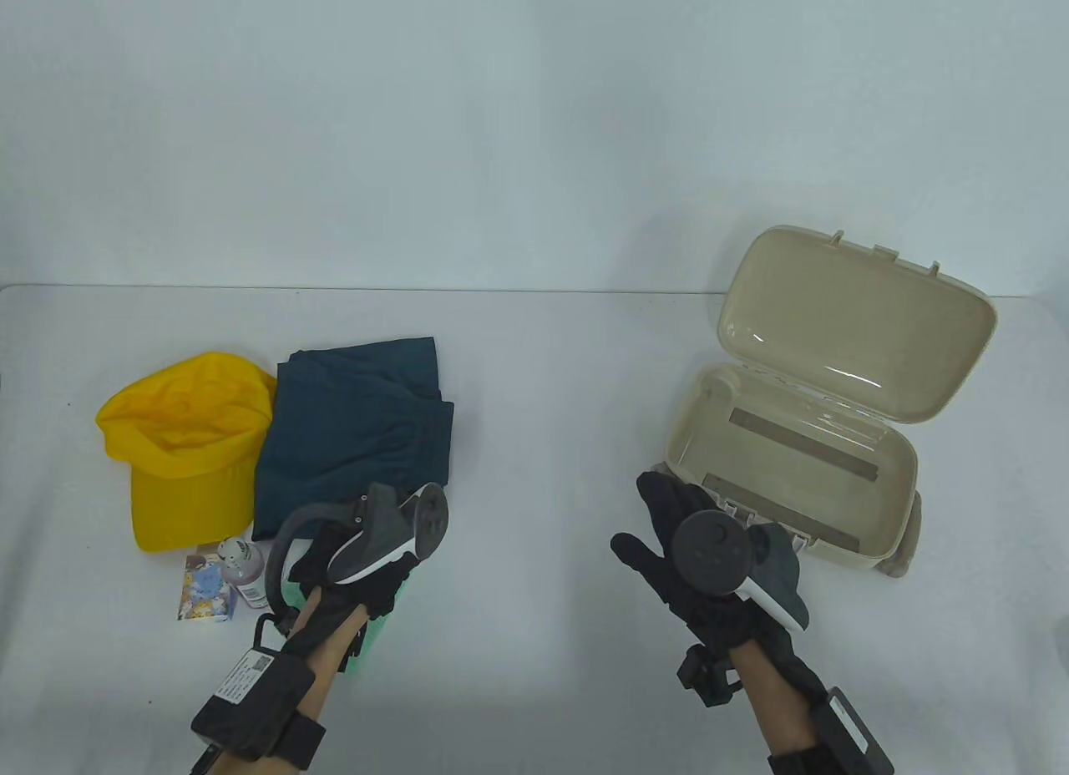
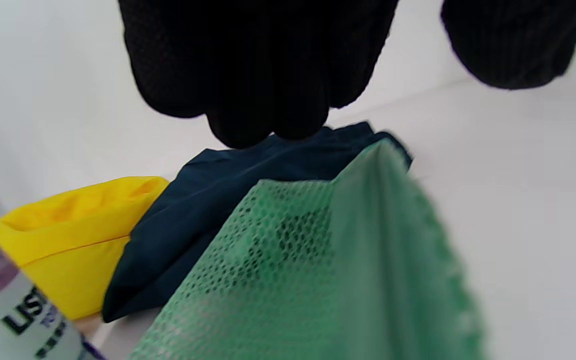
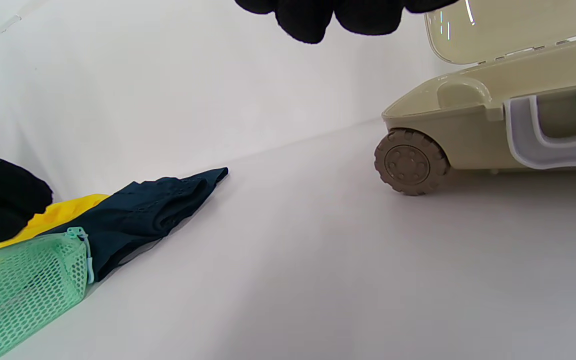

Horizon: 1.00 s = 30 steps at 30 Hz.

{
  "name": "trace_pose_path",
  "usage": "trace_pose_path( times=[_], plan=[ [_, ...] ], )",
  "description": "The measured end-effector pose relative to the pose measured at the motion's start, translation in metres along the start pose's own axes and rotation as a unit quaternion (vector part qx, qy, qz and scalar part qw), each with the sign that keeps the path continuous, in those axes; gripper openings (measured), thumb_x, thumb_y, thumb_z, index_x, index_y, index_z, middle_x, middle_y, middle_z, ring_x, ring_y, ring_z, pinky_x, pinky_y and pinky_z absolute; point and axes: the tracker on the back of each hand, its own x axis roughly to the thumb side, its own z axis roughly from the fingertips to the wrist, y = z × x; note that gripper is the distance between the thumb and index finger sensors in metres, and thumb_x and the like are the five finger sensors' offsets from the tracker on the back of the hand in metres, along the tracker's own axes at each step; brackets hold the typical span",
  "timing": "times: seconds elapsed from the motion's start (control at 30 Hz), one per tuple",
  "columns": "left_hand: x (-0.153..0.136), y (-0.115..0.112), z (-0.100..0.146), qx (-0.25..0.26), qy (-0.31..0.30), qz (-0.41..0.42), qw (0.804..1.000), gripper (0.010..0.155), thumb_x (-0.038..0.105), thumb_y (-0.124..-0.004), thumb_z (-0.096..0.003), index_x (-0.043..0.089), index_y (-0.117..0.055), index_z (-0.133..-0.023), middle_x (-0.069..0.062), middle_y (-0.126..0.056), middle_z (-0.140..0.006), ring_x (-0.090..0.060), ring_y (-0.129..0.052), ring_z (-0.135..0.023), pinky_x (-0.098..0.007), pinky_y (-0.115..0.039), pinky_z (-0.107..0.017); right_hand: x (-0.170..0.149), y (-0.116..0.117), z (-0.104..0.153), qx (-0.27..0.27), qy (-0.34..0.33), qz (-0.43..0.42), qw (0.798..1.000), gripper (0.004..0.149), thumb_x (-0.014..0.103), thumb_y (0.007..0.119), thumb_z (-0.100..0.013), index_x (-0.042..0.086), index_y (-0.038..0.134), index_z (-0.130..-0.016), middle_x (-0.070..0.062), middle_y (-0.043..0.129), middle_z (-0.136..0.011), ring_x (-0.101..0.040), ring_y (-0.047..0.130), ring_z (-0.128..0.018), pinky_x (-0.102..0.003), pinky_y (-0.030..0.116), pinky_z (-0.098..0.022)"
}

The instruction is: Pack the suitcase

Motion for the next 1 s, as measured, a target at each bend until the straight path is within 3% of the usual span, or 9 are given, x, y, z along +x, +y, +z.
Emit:
trace_pose_path(
  times=[0.13,0.33,0.47,0.7,1.0],
  plan=[
    [0.007,-0.019,-0.013,-0.035,0.022,-0.023,0.999,0.068,0.058,-0.076,-0.0453,0.017,-0.074,-0.099,-0.004,-0.093,-0.089,-0.028,-0.101,-0.072,-0.042,-0.084,-0.056,0.001,0.003,0.000,0.005,-0.002,0.011,1.000,0.084,0.068,0.049,-0.048,0.017,0.036,-0.114,-0.011,0.050,-0.120,-0.045,0.053,-0.110,-0.060,0.048,-0.077],
    [-0.001,-0.024,-0.016,-0.021,0.049,0.007,0.999,0.047,0.045,-0.074,-0.0509,0.020,-0.083,-0.089,0.004,-0.101,-0.074,-0.019,-0.108,-0.057,-0.035,-0.089,-0.047,0.002,0.004,-0.001,0.008,-0.007,0.010,1.000,0.083,0.068,0.049,-0.048,0.018,0.037,-0.114,-0.011,0.051,-0.120,-0.045,0.054,-0.109,-0.060,0.049,-0.076],
    [-0.015,-0.014,-0.010,-0.005,0.052,0.053,0.997,0.045,0.043,-0.073,-0.0514,0.018,-0.085,-0.088,0.005,-0.102,-0.069,-0.017,-0.109,-0.052,-0.034,-0.090,-0.044,0.007,0.000,0.000,0.000,-0.018,0.010,1.000,0.083,0.068,0.049,-0.048,0.018,0.038,-0.114,-0.011,0.050,-0.120,-0.046,0.054,-0.109,-0.060,0.049,-0.076],
    [-0.036,0.022,0.024,0.080,0.017,0.188,0.979,0.045,0.042,-0.072,-0.0528,0.016,-0.085,-0.087,0.005,-0.103,-0.066,-0.018,-0.109,-0.048,-0.034,-0.090,-0.041,0.032,-0.023,0.001,-0.012,-0.061,-0.033,0.998,0.081,0.067,0.050,-0.050,0.018,0.042,-0.113,-0.011,0.056,-0.117,-0.043,0.064,-0.105,-0.059,0.057,-0.074],
    [-0.002,0.040,0.052,0.126,-0.079,0.310,0.939,0.045,0.043,-0.071,-0.0537,0.016,-0.085,-0.087,0.005,-0.103,-0.065,-0.017,-0.110,-0.047,-0.034,-0.090,-0.040,0.080,-0.016,-0.017,0.009,-0.086,-0.082,0.993,0.071,0.063,0.056,-0.051,0.018,0.059,-0.105,-0.006,0.081,-0.098,-0.029,0.088,-0.084,-0.051,0.072,-0.065]
  ],
)
